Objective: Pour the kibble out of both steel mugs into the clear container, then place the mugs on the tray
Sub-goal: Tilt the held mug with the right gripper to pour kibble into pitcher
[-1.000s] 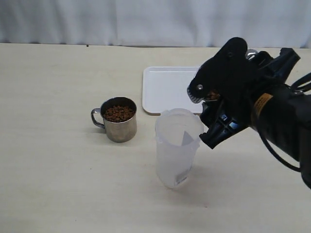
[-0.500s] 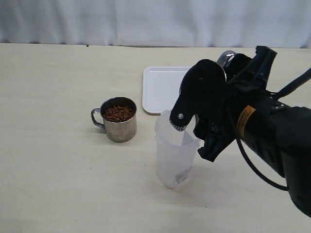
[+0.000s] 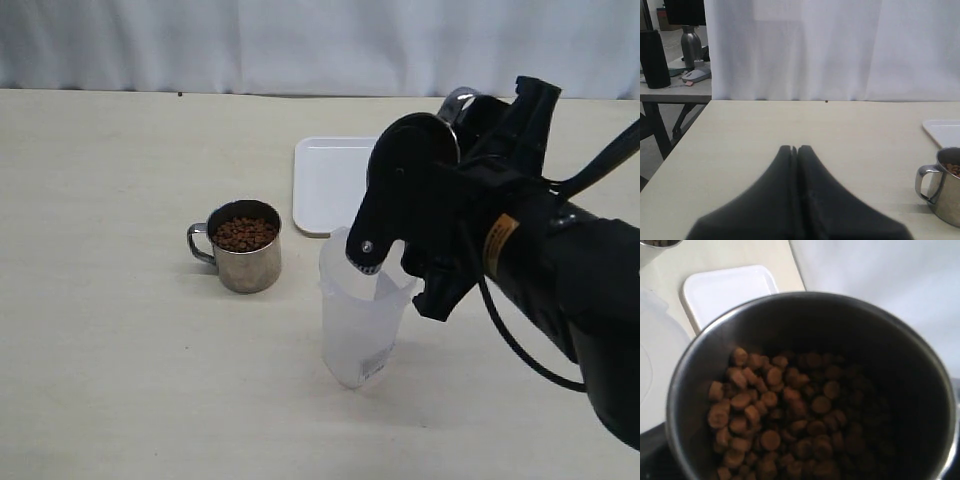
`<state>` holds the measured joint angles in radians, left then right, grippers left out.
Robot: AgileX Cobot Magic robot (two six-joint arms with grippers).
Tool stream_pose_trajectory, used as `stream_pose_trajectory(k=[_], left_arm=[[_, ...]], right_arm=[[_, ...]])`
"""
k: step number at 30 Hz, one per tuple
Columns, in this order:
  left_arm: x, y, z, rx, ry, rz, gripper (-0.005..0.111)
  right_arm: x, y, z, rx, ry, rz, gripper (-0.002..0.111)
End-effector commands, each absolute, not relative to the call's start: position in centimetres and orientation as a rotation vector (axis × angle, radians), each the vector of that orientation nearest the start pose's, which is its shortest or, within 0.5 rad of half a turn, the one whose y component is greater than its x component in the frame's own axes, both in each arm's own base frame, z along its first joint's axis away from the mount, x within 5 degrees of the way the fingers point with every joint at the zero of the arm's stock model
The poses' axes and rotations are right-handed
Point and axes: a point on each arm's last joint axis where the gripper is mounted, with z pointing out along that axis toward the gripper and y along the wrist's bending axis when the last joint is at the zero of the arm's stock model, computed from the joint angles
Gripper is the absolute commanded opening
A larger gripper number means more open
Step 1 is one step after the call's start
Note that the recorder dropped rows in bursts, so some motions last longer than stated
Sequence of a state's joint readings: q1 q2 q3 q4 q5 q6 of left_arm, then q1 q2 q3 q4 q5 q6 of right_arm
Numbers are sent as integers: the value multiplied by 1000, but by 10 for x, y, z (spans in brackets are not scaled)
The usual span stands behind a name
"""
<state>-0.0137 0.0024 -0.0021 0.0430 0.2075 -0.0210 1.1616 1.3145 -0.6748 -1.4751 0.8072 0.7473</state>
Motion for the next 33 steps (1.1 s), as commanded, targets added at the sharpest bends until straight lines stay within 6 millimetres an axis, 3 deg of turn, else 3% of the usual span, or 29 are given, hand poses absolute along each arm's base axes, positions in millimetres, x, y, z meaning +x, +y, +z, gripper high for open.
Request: stream_pose_trajectory(k=[1, 33], left_arm=[[56, 0, 195, 21, 1680, 12, 0], [56, 0, 195, 21, 1680, 12, 0]], right_arm=[[159, 198, 258, -1377, 1484, -675, 5], [161, 202, 252, -1584, 1324, -837, 5]])
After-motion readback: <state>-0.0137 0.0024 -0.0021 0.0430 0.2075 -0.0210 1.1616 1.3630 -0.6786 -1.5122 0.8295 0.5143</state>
